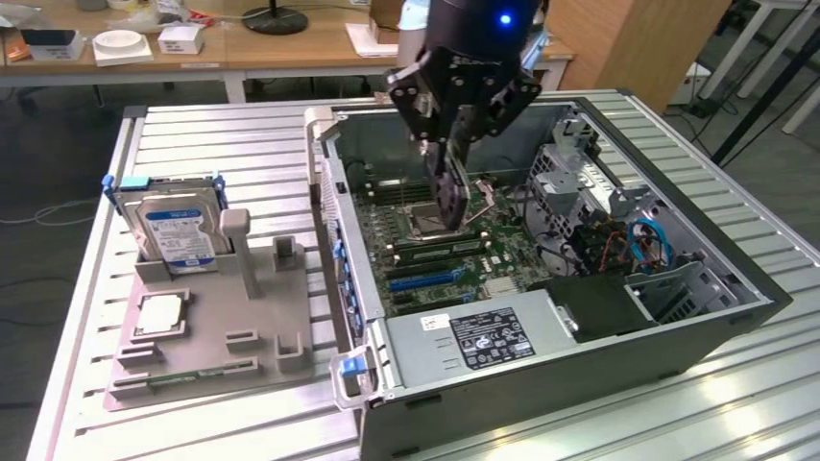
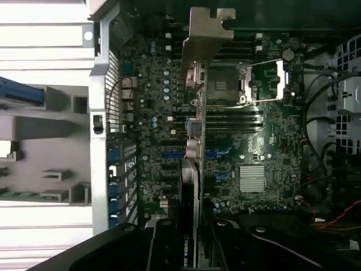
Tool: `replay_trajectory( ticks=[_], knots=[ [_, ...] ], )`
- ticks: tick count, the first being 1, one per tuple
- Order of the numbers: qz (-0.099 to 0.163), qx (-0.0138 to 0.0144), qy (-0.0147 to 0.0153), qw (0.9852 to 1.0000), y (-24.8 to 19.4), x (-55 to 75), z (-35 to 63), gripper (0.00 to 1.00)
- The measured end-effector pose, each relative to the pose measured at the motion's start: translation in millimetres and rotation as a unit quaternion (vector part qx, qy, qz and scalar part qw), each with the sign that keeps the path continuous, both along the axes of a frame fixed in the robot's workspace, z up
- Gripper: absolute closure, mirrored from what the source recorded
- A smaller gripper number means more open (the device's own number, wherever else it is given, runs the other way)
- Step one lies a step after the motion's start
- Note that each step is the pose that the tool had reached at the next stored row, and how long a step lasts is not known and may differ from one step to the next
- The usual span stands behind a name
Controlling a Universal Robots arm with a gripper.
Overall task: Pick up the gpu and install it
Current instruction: 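Pick up the gpu and move the gpu toward the slot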
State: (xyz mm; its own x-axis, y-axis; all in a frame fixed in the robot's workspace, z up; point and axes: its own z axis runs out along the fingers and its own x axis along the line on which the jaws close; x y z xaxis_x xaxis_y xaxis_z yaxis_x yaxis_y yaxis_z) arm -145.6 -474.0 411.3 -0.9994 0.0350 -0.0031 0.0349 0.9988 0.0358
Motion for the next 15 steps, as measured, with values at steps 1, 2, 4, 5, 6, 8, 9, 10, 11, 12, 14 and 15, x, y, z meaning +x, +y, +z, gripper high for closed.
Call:
replay_trajectory(
  ticks=[1,2,4,5,6,8,9,10,11,12,14,15],
  knots=[
    [0.0,0.0,0.0,1.0,0.0,4.5,-0.6,0.74],
    [0.0,0.0,0.0,1.0,0.0,9.0,-1.3,0.74],
    [0.001,0.0001,-0.0001,1.0,0.0,17.9,-2.4,0.74],
    [0.001,0.0,0.0,1.0,0.0,18.8,-2.4,0.74],
    [0.001,0.0,0.0,1.0,0.0,18.8,-2.4,0.74],
    [0.001,0.0,0.0,1.0,0.0,18.8,-2.4,0.74],
    [0.001,0.0,0.0,1.0,0.0,18.8,-2.7,0.74],
    [0.002,-0.0001,-0.0001,1.0,0.0,19.1,-3.0,0.74],
    [0.006,-0.0001,-0.0001,1.0,0.0,19.6,-3.4,0.74],
    [0.011,-0.0001,0.0,0.9999,0.0,20.1,-3.7,0.74],
    [0.021,-0.0001,0.0,0.9998,0.0,21.6,-4.3,0.74],
    [0.026,-0.0002,0.0,0.9997,0.0,22.5,-4.5,0.74]
  ],
)
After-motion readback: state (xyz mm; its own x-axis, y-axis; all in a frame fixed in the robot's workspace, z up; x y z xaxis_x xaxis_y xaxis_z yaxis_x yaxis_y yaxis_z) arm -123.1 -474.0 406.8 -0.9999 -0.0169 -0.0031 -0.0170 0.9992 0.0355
